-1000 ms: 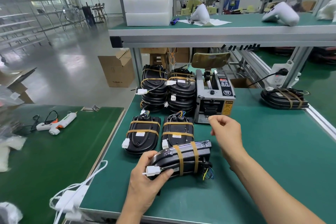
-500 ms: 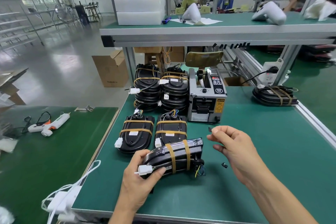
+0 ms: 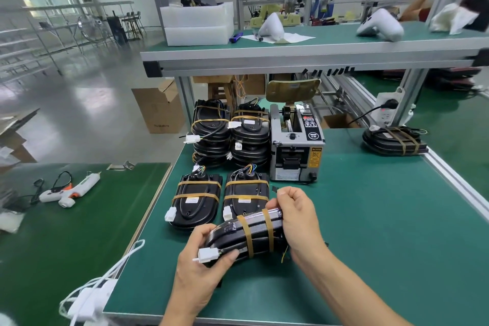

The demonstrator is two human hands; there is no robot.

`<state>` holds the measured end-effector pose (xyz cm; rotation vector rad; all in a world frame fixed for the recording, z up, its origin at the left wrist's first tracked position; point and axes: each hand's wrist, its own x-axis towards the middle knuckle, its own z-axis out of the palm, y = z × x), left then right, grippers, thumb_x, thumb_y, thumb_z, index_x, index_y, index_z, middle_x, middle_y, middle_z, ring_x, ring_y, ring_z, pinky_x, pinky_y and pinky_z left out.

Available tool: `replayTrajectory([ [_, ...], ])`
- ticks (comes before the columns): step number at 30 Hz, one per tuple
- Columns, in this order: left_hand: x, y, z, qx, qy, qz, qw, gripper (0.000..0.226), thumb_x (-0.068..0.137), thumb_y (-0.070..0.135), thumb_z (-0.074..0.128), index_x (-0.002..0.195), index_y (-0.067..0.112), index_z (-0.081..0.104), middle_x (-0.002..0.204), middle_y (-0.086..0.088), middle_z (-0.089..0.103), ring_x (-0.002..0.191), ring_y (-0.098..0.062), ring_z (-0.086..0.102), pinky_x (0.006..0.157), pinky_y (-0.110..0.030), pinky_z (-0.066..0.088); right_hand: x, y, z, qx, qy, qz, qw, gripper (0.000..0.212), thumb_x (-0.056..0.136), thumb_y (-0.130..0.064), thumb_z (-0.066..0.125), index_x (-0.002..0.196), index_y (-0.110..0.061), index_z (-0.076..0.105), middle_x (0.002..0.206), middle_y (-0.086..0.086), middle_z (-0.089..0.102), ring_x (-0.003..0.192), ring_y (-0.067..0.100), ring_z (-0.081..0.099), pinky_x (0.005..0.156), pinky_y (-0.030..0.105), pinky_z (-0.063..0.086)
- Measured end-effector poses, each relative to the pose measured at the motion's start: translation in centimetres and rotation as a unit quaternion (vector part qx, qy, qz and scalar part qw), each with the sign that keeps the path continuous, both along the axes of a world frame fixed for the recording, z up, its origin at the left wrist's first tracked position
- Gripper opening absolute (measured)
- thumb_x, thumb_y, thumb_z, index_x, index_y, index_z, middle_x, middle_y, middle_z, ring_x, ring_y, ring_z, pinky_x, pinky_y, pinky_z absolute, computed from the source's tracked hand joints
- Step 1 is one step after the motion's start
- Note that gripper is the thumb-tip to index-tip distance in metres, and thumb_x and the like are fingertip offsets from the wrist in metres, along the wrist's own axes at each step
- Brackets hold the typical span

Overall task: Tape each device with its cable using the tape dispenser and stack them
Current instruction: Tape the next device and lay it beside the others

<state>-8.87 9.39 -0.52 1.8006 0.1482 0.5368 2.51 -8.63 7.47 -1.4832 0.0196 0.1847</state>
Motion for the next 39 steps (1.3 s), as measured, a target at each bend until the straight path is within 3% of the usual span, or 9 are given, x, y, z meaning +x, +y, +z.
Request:
replayTrajectory([
  [3, 0.0, -0.1, 0.1, 0.016, 0.002, -0.005, 1.000, 0.056, 0.073, 0.048, 0.090, 0.122, 0.036, 0.065, 0.107, 0.000, 0.081, 0.097, -0.018, 0.077, 0.087, -0.021, 0.058, -0.3, 0.4, 0.9, -0.058, -0.053, -0.012, 0.997, 0.015, 0.108, -0.029, 0.049, 0.097, -0.024, 0.060, 0.079, -0.009, 0.074, 0.069, 0.009, 0.061, 0.064, 0.019, 0.050],
  [5, 0.0, -0.2, 0.1, 0.034, 0.007, -0.011, 0.999, 0.057, 0.072, 0.051, 0.090, 0.121, 0.038, 0.065, 0.103, 0.001, 0.080, 0.092, -0.016, 0.077, 0.081, -0.021, 0.059, -0.6, 0.6, 2.0, -0.098, -0.110, -0.012, 0.989, 0.015, 0.107, -0.032, 0.047, 0.096, -0.030, 0.057, 0.080, -0.010, 0.073, 0.066, 0.002, 0.063, 0.058, 0.014, 0.046],
  [8, -0.1, -0.3, 0.0, 0.035, 0.016, -0.049, 0.998, 0.064, 0.075, 0.054, 0.093, 0.131, 0.039, 0.063, 0.112, 0.003, 0.081, 0.102, -0.019, 0.078, 0.090, -0.032, 0.061, -0.9, 1.2, 3.5, -0.172, -0.203, -0.004, 0.964, 0.013, 0.107, -0.037, 0.044, 0.096, -0.037, 0.051, 0.079, -0.009, 0.072, 0.072, 0.009, 0.067, 0.069, 0.034, 0.055],
  [11, -0.3, -0.5, -0.1, 0.029, 0.020, -0.086, 0.996, 0.083, 0.078, 0.048, 0.095, 0.150, 0.040, 0.054, 0.137, 0.009, 0.074, 0.126, -0.014, 0.071, 0.104, -0.021, 0.054, -1.2, 1.8, 4.2, -0.235, -0.255, 0.006, 0.938, 0.011, 0.106, -0.042, 0.041, 0.097, -0.039, 0.046, 0.077, -0.005, 0.068, 0.078, 0.023, 0.066, 0.072, 0.049, 0.054],
  [19, -0.5, -0.2, 0.0, -0.076, -0.027, -0.007, 0.997, 0.078, 0.082, 0.072, 0.081, 0.150, 0.044, 0.056, 0.142, -0.001, 0.072, 0.135, -0.023, 0.067, 0.113, -0.038, 0.052, 0.0, 1.4, 4.9, -0.245, -0.224, -0.029, 0.943, 0.012, 0.108, -0.033, 0.042, 0.098, -0.032, 0.049, 0.072, -0.001, 0.069, 0.072, 0.022, 0.066, 0.073, 0.051, 0.055],
  [26, 0.3, -0.8, -0.4, 0.024, 0.035, -0.045, 0.998, 0.077, 0.077, 0.042, 0.090, 0.145, 0.055, 0.057, 0.133, 0.021, 0.074, 0.125, -0.003, 0.069, 0.100, -0.011, 0.051, -2.9, 3.5, 5.7, -0.309, -0.287, 0.023, 0.906, 0.013, 0.107, -0.039, 0.043, 0.096, -0.034, 0.047, 0.071, -0.010, 0.063, 0.084, 0.028, 0.060, 0.071, 0.044, 0.048],
  [29, 0.4, -0.4, -0.6, 0.049, 0.052, -0.027, 0.997, 0.066, 0.076, 0.046, 0.084, 0.137, 0.058, 0.060, 0.118, 0.024, 0.078, 0.112, 0.002, 0.072, 0.089, -0.004, 0.049, -3.3, 3.5, 6.9, -0.185, -0.253, 0.080, 0.946, 0.010, 0.104, -0.036, 0.052, 0.095, -0.033, 0.056, 0.081, -0.009, 0.074, 0.086, 0.016, 0.069, 0.077, 0.039, 0.055],
  [34, 0.6, 0.1, -1.1, 0.021, 0.056, -0.047, 0.997, 0.062, 0.086, 0.043, 0.083, 0.144, 0.040, 0.060, 0.129, 0.010, 0.077, 0.124, -0.013, 0.071, 0.104, -0.024, 0.054, 0.4, -2.3, 7.8, -0.070, -0.180, 0.043, 0.980, 0.015, 0.098, -0.025, 0.068, 0.085, -0.024, 0.073, 0.090, -0.020, 0.077, 0.084, -0.009, 0.068, 0.074, 0.009, 0.047],
  [39, 0.7, 0.2, -1.2, 0.019, 0.055, -0.048, 0.997, 0.063, 0.086, 0.045, 0.083, 0.144, 0.041, 0.060, 0.133, 0.010, 0.075, 0.126, -0.014, 0.070, 0.105, -0.026, 0.054, 1.2, -5.8, 5.9, -0.077, -0.053, 0.104, 0.990, 0.025, 0.094, -0.024, 0.073, 0.070, -0.030, 0.077, 0.114, -0.010, 0.078, 0.108, -0.002, 0.066, 0.110, 0.040, 0.046],
])
